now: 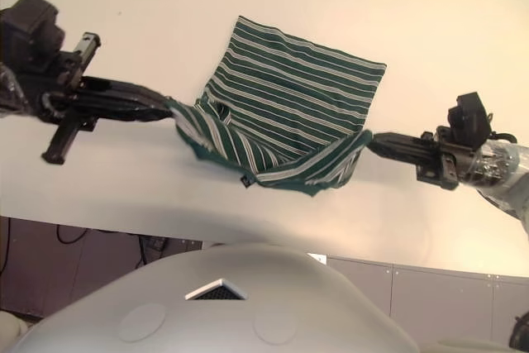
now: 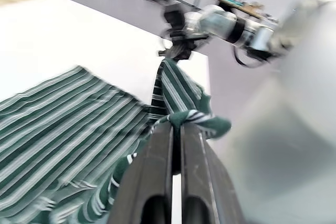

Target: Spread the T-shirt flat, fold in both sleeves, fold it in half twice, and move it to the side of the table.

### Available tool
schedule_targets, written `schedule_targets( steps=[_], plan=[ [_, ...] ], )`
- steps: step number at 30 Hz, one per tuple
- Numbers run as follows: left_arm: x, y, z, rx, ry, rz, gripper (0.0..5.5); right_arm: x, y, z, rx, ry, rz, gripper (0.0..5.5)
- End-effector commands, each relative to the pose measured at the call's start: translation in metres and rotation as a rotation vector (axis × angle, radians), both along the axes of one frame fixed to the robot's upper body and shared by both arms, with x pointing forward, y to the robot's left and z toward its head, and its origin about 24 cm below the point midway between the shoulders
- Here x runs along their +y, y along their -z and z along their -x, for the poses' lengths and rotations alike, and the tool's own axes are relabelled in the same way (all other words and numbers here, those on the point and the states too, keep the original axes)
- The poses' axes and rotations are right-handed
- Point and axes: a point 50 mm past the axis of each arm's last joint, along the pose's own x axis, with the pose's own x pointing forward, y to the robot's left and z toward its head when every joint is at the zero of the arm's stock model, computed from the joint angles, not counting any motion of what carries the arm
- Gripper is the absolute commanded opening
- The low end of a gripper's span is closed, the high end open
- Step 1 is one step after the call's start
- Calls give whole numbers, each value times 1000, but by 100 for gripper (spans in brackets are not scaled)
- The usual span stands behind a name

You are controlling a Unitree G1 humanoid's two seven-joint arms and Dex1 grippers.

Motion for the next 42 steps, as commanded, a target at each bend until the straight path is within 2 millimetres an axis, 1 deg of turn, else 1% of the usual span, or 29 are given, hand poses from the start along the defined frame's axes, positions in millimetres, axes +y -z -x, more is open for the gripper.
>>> schedule_targets(
  steps=[1, 4, 6, 8, 10, 14, 17, 20, 23, 26, 28, 29, 31, 33, 35, 36, 37, 39, 40, 41, 42],
  plan=[
    [11, 40, -27, 79, -131, -122, 0, 10, 11, -22, -11, 147, -7, 3],
    [12, 54, -53, 93, -249, -96, 0, 21, 17, -41, -17, 199, 12, 3],
    [5, 54, -70, 85, -306, -36, 0, 24, 18, -51, -29, 249, 27, 3],
    [-6, 53, -87, 65, -355, 32, 0, 20, 17, -62, -38, 316, 44, 3],
    [-16, 56, -98, 66, -382, 69, 0, 16, 15, -70, -38, 364, 49, 3],
    [-27, 80, -116, 89, -469, 58, 0, 3, 14, -89, -24, 466, 102, 3],
    [-34, 95, -125, 98, -524, 44, 0, -5, 21, -97, 9, 537, 165, 3],
    [-42, 105, -132, 80, -559, 51, 0, -11, 27, -99, 55, 566, 226, 3],
    [-48, 108, -138, 71, -586, 58, 0, -18, 37, -93, 135, 588, 295, 3],
    [-51, 109, -143, 64, -638, 41, 0, -20, 40, -93, 163, 617, 312, 3],
    [-48, 115, -146, 75, -722, -5, 0, -21, 41, -98, 176, 667, 311, 3],
    [-45, 118, -146, 82, -767, -20, 30, -21, 43, -104, 197, 718, 284, 24],
    [-38, 120, -150, 85, -882, -27, 68, -23, 48, -113, 242, 839, 228, 63],
    [-31, 115, -155, 95, -987, 11, 90, -24, 53, -119, 269, 914, 201, 104],
    [-27, 106, -159, 78, -1026, 55, 90, -22, 51, -119, 251, 928, 178, 104],
    [-23, 103, -161, 62, -1038, 69, 90, -21, 48, -120, 215, 917, 178, 104],
    [-20, 96, -162, 6, -1016, 70, 90, -17, 39, -119, 105, 858, 203, 104],
    [-23, 83, -157, -165, -788, 86, 90, 2, 15, -113, -193, 600, 309, 104],
    [-25, 81, -145, -253, -613, 73, 90, 12, 6, -107, -334, 441, 380, 104],
    [-28, 83, -130, -314, -452, 46, 90, 19, 1, -102, -448, 302, 451, 104],
    [-29, 90, -113, -349, -324, -4, 90, 23, -2, -99, -529, 196, 522, 104]
  ],
)
